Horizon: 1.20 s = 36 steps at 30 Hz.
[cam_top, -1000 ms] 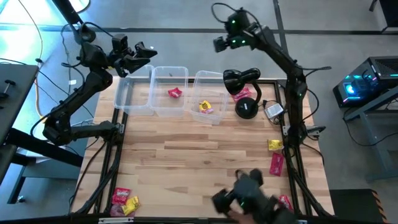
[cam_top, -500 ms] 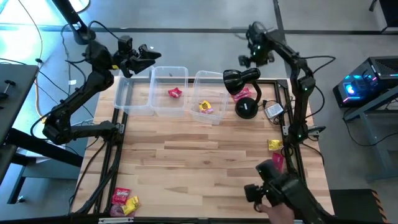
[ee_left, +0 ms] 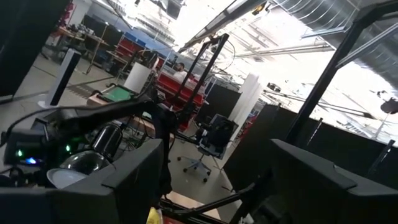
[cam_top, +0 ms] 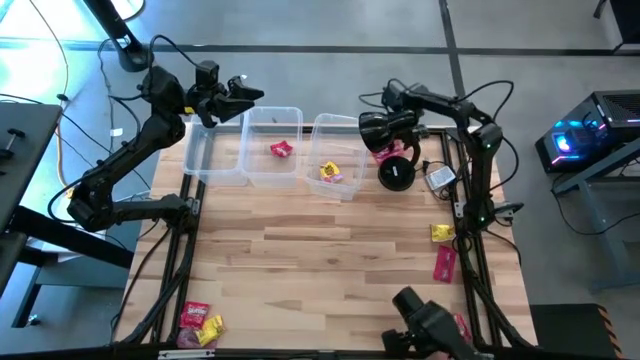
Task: Sort candy
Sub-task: Put the pink candy wrapper into the left transparent bin
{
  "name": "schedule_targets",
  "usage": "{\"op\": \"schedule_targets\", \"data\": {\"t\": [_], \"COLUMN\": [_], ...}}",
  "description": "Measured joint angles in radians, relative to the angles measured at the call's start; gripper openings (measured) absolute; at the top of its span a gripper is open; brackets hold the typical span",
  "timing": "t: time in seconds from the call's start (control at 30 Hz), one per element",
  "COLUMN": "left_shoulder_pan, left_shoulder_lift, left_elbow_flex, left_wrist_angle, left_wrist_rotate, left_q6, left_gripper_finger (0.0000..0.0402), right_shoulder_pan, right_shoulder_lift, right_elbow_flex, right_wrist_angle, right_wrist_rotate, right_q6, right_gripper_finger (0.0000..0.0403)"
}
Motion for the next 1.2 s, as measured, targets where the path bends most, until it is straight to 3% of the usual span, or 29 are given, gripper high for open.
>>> {"op": "schedule_targets", "data": {"t": [0.2, 0.43, 0.53, 0.67, 0.73, 0.97, 1.2], "left_shoulder_pan": [-0.001, -0.001, 0.000, -0.001, -0.003, -0.012, -0.012], "left_shoulder_lift": [0.000, 0.000, 0.000, 0.000, 0.000, 0.000, 0.000], "left_elbow_flex": [0.000, 0.000, 0.000, 0.000, 0.000, 0.000, 0.000], "left_wrist_angle": [-0.005, -0.059, -0.078, -0.082, -0.082, -0.081, -0.081], "left_wrist_rotate": [-0.008, -0.009, -0.010, -0.009, -0.009, -0.004, -0.004], "left_q6": [-0.005, 0.016, 0.019, 0.019, 0.019, 0.039, 0.047], "left_gripper_finger": [0.0284, 0.0284, 0.0284, 0.0284, 0.0284, 0.0284, 0.0284], "right_shoulder_pan": [0.050, 0.076, 0.079, 0.086, 0.097, 0.118, 0.118], "right_shoulder_lift": [-0.002, -0.003, 0.012, 0.038, 0.045, 0.027, -0.087], "right_elbow_flex": [-0.065, -0.068, -0.067, -0.066, -0.066, -0.065, -0.070], "right_wrist_angle": [0.155, 0.195, 0.208, 0.206, 0.204, 0.148, 0.138], "right_wrist_rotate": [0.078, 0.174, 0.180, 0.181, 0.188, 0.206, 0.201], "right_q6": [0.075, 0.080, 0.084, 0.072, 0.040, -0.034, -0.053], "right_gripper_finger": [0.0254, 0.0244, 0.0194, 0.0060, 0.0018, 0.0003, 0.0000]}}
